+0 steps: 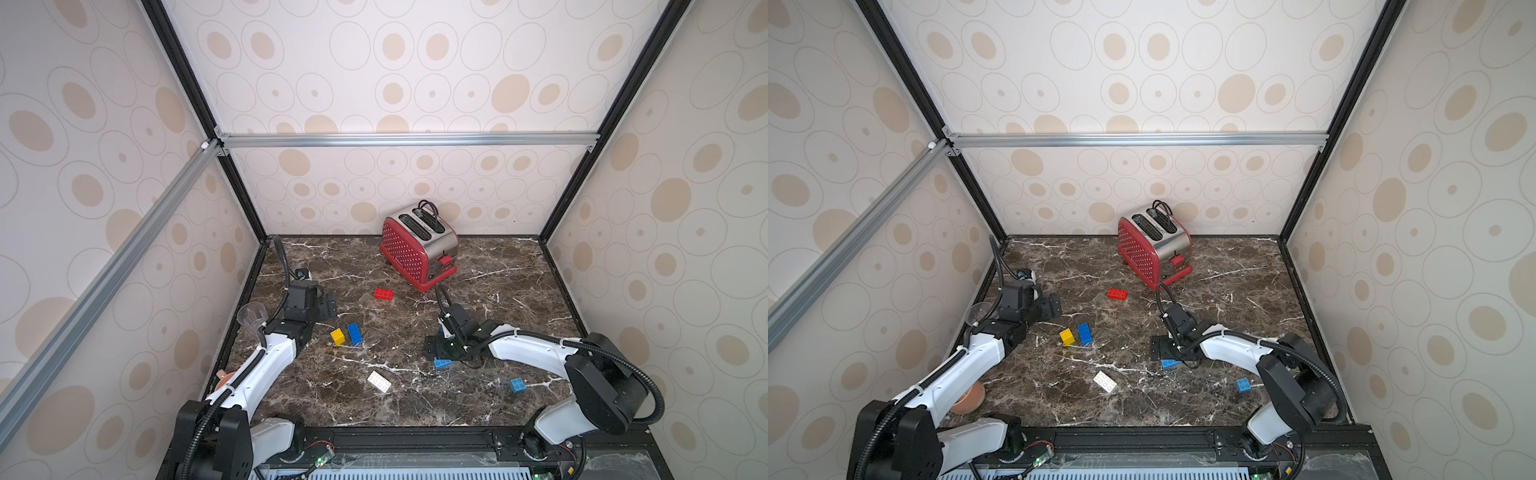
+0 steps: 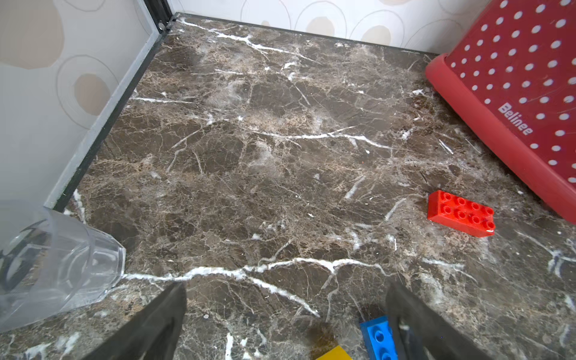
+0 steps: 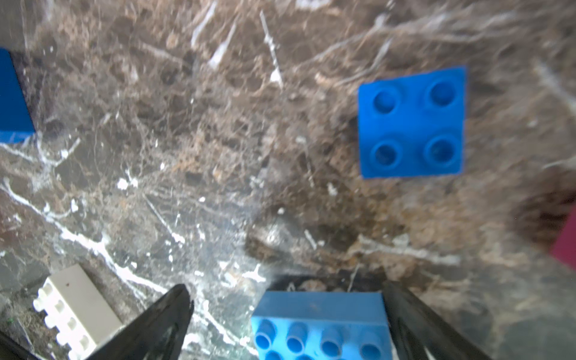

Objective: Assemble a carrot with lego
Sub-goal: Move the lego brick at the center of the board, then pick up the lego brick from the center of the board.

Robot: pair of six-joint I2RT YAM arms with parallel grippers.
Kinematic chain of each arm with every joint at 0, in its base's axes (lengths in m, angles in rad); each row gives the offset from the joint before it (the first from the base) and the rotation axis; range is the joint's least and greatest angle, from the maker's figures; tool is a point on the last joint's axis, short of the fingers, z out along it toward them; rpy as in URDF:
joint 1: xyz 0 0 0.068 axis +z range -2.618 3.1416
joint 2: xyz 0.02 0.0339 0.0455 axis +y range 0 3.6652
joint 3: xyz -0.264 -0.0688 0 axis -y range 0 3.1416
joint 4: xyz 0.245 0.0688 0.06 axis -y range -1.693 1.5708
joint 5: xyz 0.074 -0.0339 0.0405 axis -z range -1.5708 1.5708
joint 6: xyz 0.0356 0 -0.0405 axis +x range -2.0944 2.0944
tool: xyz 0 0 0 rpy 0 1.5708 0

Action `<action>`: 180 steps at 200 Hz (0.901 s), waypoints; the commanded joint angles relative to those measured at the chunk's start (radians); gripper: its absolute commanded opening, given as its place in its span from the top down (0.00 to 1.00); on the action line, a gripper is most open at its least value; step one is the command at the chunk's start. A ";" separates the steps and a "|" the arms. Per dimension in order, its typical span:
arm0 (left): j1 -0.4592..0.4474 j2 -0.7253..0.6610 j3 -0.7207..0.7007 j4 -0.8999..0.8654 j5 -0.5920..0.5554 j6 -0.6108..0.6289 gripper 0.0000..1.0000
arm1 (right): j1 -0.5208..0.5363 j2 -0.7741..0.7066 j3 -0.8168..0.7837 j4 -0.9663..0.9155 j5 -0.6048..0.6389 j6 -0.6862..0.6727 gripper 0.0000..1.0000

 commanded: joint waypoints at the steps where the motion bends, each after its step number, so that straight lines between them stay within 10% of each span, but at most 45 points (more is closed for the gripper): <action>1: -0.007 -0.014 0.025 -0.026 0.005 -0.018 0.01 | 0.036 0.000 -0.025 -0.104 -0.020 0.059 0.00; 87: -0.028 -0.030 0.058 -0.093 0.038 -0.025 0.01 | 0.038 -0.089 0.061 -0.292 0.215 0.042 0.01; 180: -0.060 -0.027 0.053 -0.148 0.155 -0.027 0.01 | -0.259 0.000 0.191 -0.389 0.230 -0.260 0.20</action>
